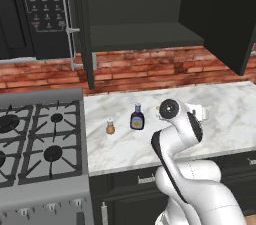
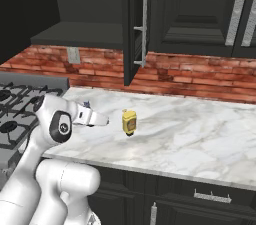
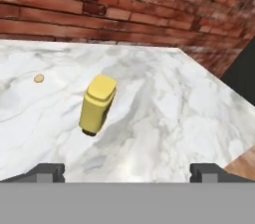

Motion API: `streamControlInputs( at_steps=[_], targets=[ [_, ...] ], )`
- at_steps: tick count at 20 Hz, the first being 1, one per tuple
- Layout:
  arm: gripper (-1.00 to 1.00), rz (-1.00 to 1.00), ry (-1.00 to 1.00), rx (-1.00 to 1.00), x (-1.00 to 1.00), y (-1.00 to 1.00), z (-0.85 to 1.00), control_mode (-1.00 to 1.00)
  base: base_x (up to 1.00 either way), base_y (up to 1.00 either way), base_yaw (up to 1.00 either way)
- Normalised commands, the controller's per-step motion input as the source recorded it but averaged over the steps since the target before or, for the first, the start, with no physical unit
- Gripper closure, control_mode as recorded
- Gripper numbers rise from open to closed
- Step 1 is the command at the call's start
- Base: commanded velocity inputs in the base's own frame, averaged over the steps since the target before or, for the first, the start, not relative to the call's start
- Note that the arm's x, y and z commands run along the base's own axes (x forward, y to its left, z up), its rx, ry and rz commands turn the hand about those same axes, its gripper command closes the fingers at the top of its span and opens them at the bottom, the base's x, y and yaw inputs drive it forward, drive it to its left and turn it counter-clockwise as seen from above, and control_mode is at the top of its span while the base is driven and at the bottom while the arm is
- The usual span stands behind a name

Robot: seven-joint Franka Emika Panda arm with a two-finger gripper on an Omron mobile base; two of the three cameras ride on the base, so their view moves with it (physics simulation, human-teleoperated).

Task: There are various items on the counter. Only move the condiments/shakers into the cabinet.

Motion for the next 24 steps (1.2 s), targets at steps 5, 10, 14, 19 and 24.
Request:
streamControlInputs(
  at_steps=[5, 10, 14, 19, 24],
  targets=[
    [-1.00, 0.00, -0.05, 0.01, 0.43, 0.00, -0.23, -1.00, 0.00, 0.00, 0.00],
    [-1.00, 0.00, -0.11, 0.04, 0.33, 0.00, -0.28, -1.00, 0.00, 0.00, 0.00],
    [-1.00, 0.00, -0.14, 0.00, 0.11, -0.01, -0.30, -1.00, 0.00, 0.00, 0.00],
    [-1.00, 0.00, -0.16, 0.05, 0.00, -0.05, -0.23, -1.00, 0.00, 0.00, 0.00],
    [-1.00, 0.00, -0.14, 0.01, -0.05, -0.07, -0.11, -1.00, 0.00, 0.00, 0.00]
  ],
)
